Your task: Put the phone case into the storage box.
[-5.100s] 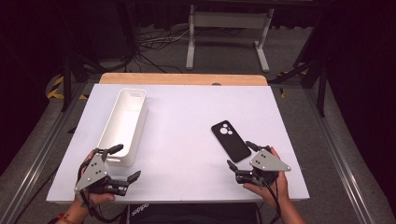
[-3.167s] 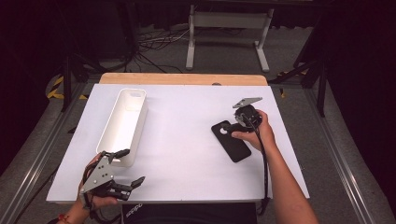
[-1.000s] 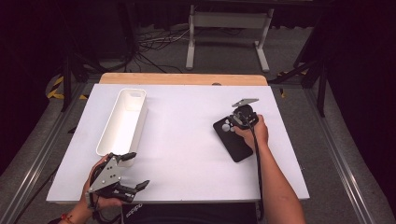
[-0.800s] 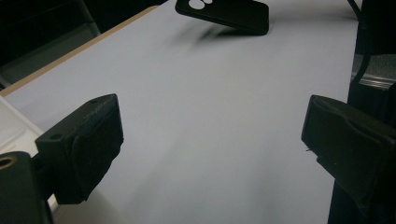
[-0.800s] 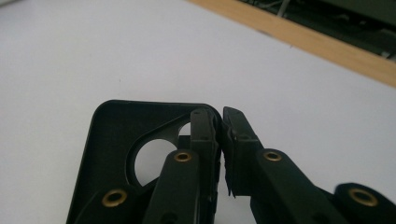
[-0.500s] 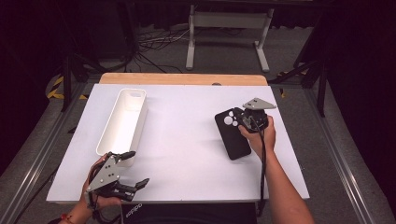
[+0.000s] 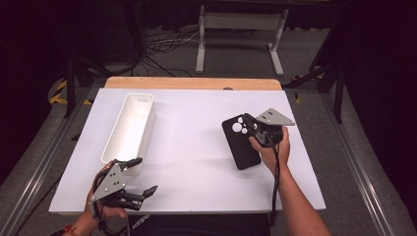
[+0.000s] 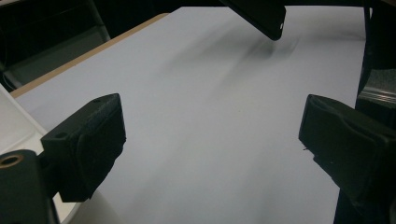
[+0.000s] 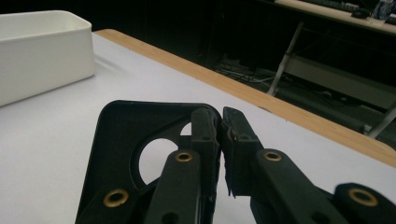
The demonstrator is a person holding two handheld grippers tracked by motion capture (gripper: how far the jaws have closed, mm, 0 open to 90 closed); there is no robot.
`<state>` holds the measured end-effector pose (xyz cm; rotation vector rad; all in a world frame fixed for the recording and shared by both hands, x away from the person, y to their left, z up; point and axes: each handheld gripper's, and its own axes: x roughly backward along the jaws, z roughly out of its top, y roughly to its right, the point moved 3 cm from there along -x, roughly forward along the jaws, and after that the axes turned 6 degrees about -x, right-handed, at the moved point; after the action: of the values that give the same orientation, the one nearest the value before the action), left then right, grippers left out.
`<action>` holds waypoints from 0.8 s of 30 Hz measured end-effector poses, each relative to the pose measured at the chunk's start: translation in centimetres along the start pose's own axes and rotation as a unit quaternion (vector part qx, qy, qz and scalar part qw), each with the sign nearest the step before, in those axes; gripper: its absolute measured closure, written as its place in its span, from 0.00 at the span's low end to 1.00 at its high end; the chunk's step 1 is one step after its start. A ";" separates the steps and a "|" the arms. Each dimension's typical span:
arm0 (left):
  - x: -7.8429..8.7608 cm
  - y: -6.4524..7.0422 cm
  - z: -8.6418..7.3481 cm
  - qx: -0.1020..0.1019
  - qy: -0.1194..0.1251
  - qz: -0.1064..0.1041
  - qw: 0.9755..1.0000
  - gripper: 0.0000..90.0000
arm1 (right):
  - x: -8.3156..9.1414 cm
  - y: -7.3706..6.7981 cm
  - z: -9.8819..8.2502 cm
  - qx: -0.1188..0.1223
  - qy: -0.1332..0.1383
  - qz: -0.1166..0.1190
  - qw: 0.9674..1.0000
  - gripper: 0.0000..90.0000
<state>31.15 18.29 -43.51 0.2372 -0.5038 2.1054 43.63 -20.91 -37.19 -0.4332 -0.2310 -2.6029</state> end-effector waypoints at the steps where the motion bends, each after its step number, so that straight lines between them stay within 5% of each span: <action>1: -0.1 0.0 0.1 -0.002 -0.003 0.003 1.000 0.09 | 0.2 -0.2 0.1 0.002 0.004 0.001 1.000 0.94; 14: -0.6 0.0 2.8 0.006 0.022 0.023 0.999 0.16 | 1.4 -2.6 0.9 0.009 0.031 0.023 0.999 0.94; 24: -3.6 0.8 6.4 -0.008 0.035 0.017 0.999 0.18 | 1.9 -3.8 1.2 0.014 0.047 0.031 0.998 0.94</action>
<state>32.31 12.41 -39.27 0.1460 -0.4857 2.1345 40.51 -18.15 -35.76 -0.3032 -0.2187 -2.5481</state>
